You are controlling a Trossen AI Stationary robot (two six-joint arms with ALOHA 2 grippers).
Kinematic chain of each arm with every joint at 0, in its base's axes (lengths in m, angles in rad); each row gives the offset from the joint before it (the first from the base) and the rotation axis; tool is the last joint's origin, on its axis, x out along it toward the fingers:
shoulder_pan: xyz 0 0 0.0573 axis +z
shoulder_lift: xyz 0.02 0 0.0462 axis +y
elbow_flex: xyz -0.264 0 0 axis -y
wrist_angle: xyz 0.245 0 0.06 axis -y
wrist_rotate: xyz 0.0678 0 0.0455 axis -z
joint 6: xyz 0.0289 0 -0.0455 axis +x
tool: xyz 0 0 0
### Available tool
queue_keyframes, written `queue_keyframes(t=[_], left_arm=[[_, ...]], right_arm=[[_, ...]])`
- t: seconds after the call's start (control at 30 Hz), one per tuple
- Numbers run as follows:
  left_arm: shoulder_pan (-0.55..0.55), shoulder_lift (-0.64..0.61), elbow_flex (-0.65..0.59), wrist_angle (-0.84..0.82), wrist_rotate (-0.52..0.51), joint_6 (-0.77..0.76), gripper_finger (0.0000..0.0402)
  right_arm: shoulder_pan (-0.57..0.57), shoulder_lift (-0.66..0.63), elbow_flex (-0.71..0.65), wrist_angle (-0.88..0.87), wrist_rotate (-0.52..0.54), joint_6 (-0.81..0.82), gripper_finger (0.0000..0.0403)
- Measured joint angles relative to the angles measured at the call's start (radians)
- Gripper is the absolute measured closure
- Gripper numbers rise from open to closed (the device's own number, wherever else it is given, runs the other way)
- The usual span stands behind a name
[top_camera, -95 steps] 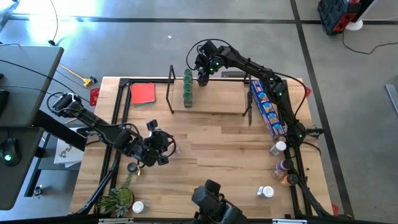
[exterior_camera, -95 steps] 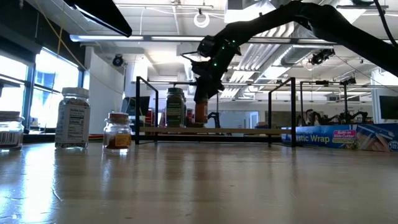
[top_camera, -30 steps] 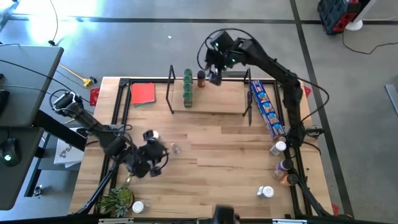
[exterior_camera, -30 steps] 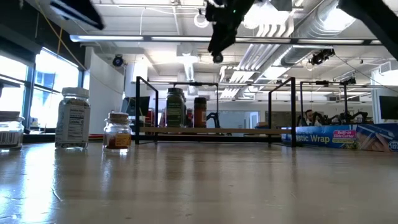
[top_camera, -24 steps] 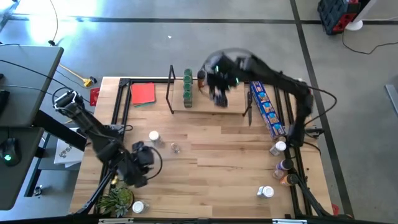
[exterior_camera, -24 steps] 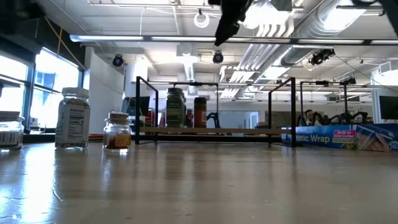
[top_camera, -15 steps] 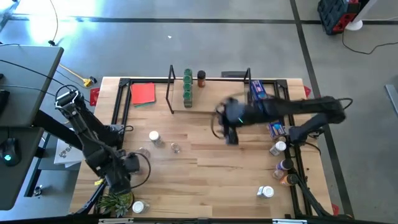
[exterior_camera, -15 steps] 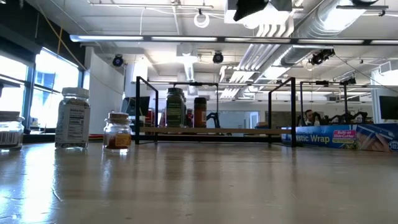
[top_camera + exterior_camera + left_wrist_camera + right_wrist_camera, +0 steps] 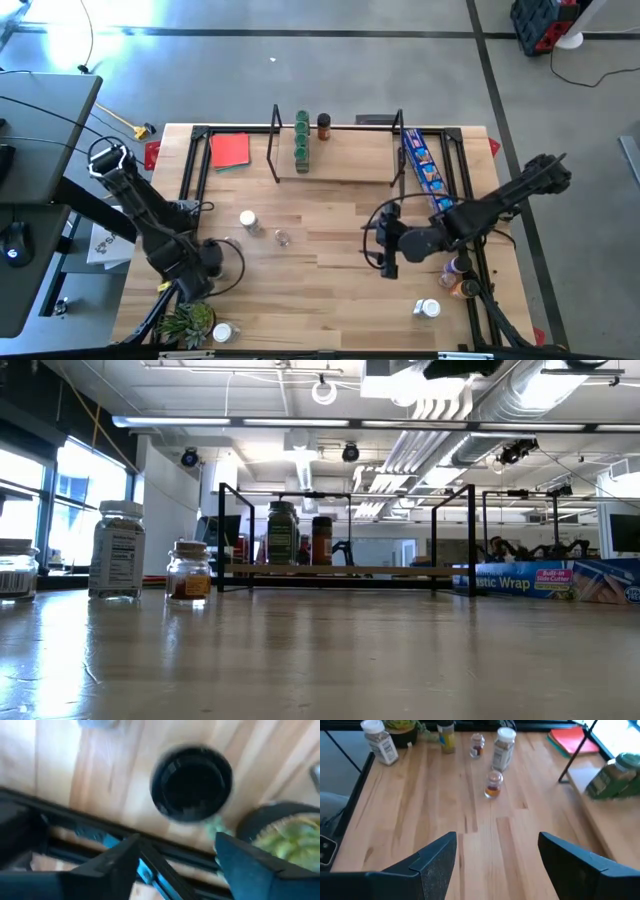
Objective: Shelf spices
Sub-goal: Put the left black seasoning bottle on the shelf aligned with the other black seasoning bottle
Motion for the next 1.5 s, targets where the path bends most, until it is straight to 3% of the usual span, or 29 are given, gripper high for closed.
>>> queue_keyframes(t=[0.1,0.27,0.57,0.83,1.0,1.23,1.5], left_arm=[[0.019,0.001,-0.011,0.020,-0.073,0.058,0.0101],[0.048,0.006,-0.012,0.021,-0.141,0.128,0.0099],[0.079,0.012,-0.012,0.066,-0.153,0.183,0.0139],[0.079,0.012,-0.011,0.065,-0.151,0.184,0.0203],[0.102,0.013,0.011,0.055,-0.080,0.172,0.0207],[0.254,0.026,0.239,0.062,-0.076,0.303,0.0207],[0.570,0.288,0.682,0.010,-0.092,0.852,0.0207]], right_arm=[[0.002,0.000,-0.009,0.005,0.002,0.019,0.0128],[0.001,0.000,-0.010,0.014,0.004,0.023,0.0128],[0.003,0.000,-0.010,0.020,0.037,0.024,0.0128],[0.024,-0.001,-0.010,0.020,0.039,0.025,0.0128],[0.083,-0.016,-0.010,0.019,0.075,0.028,0.0128],[0.177,-0.070,-0.010,0.019,0.198,0.029,0.0128],[0.197,-0.096,-0.010,0.012,0.251,0.034,0.0128]])
